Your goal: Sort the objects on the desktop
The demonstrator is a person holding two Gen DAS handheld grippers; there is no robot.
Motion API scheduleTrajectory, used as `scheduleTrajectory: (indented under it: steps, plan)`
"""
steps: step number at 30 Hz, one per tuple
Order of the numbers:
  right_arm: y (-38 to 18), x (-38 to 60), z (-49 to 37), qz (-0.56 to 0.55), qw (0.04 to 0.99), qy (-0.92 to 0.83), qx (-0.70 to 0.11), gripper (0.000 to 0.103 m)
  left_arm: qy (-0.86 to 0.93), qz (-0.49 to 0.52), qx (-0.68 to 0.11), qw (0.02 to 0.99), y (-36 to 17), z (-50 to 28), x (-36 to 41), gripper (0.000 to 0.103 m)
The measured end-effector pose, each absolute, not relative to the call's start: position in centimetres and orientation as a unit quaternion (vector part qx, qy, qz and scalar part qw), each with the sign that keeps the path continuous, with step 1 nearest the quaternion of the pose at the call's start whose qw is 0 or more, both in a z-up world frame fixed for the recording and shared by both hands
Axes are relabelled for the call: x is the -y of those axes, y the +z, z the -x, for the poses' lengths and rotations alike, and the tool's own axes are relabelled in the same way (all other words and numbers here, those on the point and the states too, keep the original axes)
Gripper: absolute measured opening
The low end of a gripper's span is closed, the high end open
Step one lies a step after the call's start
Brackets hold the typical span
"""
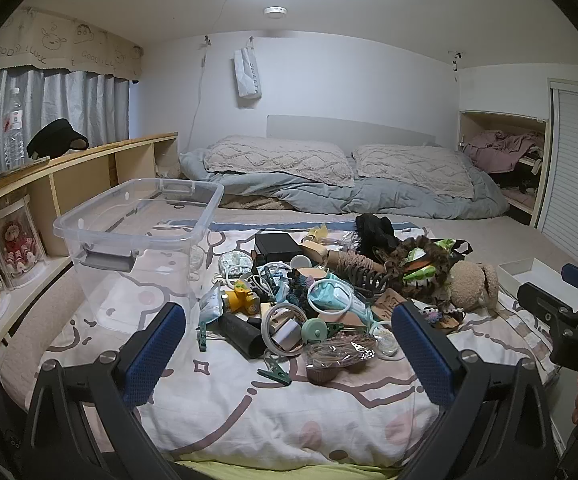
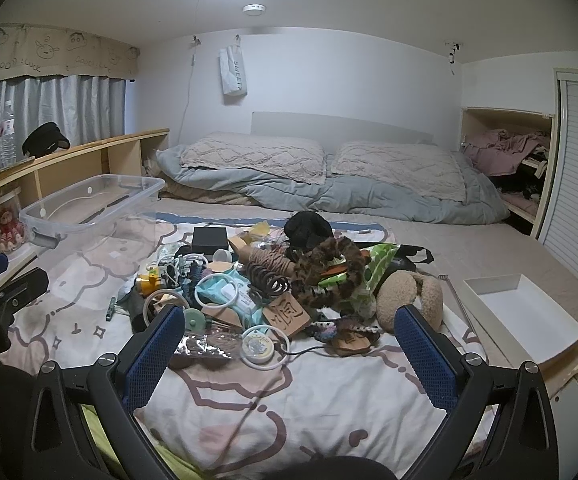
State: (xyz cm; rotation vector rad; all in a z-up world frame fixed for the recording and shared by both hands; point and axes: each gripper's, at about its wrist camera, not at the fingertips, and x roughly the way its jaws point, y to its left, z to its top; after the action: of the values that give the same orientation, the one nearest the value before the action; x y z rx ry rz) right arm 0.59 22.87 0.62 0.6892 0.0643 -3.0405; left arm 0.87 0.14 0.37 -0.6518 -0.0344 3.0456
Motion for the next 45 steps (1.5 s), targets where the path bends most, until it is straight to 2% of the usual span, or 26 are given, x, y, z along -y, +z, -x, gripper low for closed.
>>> scheduleTrajectory:
  steps: [34, 45]
  plan:
    - [0.1, -21.7, -0.1, -0.231, 0.017, -0.973, -0.022, 0.103, 0.977, 0.213, 0.015, 0.01, 0.5, -0.6, 0.0, 0.103]
    - [-1.2, -22.3, 1.3, -0.251, 0.019, -0.968, -0.01, 0.103, 0.973, 0.229, 0.017, 0.009, -1.1, 0.9, 0.1, 0.103]
